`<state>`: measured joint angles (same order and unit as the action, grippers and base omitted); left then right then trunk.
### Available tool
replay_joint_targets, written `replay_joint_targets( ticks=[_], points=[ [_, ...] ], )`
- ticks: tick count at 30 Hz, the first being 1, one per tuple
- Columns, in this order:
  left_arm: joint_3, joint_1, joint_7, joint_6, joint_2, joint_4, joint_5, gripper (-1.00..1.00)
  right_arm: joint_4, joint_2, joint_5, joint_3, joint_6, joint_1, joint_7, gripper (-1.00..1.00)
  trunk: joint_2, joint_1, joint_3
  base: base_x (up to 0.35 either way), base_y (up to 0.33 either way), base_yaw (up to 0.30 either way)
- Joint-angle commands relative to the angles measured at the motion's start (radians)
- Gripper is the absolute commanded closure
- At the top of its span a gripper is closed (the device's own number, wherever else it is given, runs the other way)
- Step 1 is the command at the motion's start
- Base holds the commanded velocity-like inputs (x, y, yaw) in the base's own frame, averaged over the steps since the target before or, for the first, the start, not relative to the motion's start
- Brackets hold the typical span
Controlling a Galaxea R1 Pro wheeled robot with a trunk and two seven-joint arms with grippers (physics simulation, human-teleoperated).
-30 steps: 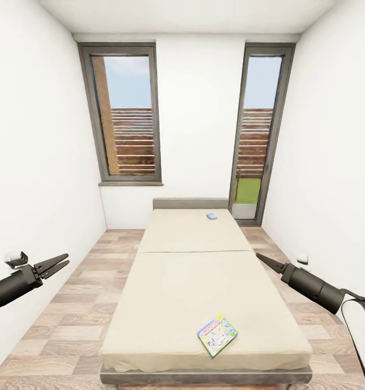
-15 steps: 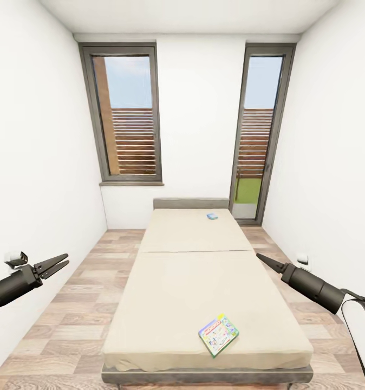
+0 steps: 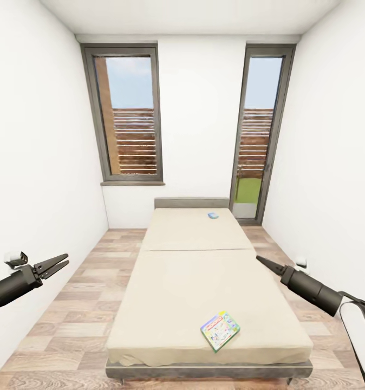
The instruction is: Put all the toys in the child's room - the three board games (two on the bed and one on the table), the two jigsaw puzzles on the table, and the tennis ball on the table - inside the toy box on the table in the child's room.
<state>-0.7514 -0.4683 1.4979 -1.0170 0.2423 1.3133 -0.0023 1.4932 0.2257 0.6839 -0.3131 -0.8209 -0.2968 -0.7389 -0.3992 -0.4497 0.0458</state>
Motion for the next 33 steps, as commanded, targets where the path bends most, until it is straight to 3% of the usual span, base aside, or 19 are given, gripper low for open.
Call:
replay_joint_targets(
  ticks=[1,5,14,19,23,29,33],
  points=[
    [0.000,0.000,0.004,-0.011,0.000,0.000,-0.001,-1.00,-0.014,0.000,0.004,-0.001,-0.006,-0.001,-0.002,-1.00,-0.001,0.000,0.000,-0.020,0.012,0.000],
    [-0.001,0.000,0.004,-0.011,-0.002,0.000,0.003,-1.00,-0.104,-0.006,0.023,-0.003,-0.008,-0.001,-0.002,-1.00,-0.001,0.000,0.000,-0.009,0.005,0.000],
    [-0.002,-0.001,0.005,-0.018,-0.008,0.000,0.004,-1.00,-0.297,-0.047,0.045,-0.011,-0.015,-0.005,-0.002,-1.00,-0.001,0.000,0.000,-0.001,0.001,0.000],
    [-0.002,-0.001,0.006,-0.025,-0.007,0.000,0.006,-1.00,-0.478,-0.093,0.076,-0.012,-0.006,-0.012,-0.003,-1.00,-0.001,0.000,0.000,0.000,0.000,0.000],
    [-0.002,-0.001,0.014,-0.028,-0.003,-0.001,0.007,-1.00,-0.561,-0.106,0.082,-0.013,0.000,-0.013,-0.005,-1.00,-0.008,-0.004,-0.004,0.000,0.000,0.000],
    [-0.001,-0.002,0.031,-0.030,0.000,-0.002,0.005,-1.00,-0.606,-0.114,0.083,-0.009,0.059,-0.011,-0.005,-1.00,-0.050,-0.027,-0.022,0.000,0.000,0.000],
    [0.000,-0.004,0.034,-0.030,0.001,-0.014,-0.001,-1.00,-0.730,-0.131,0.081,-0.009,0.131,-0.009,-0.005,-1.00,-0.078,-0.042,-0.035,0.000,0.000,0.000]
  ],
)
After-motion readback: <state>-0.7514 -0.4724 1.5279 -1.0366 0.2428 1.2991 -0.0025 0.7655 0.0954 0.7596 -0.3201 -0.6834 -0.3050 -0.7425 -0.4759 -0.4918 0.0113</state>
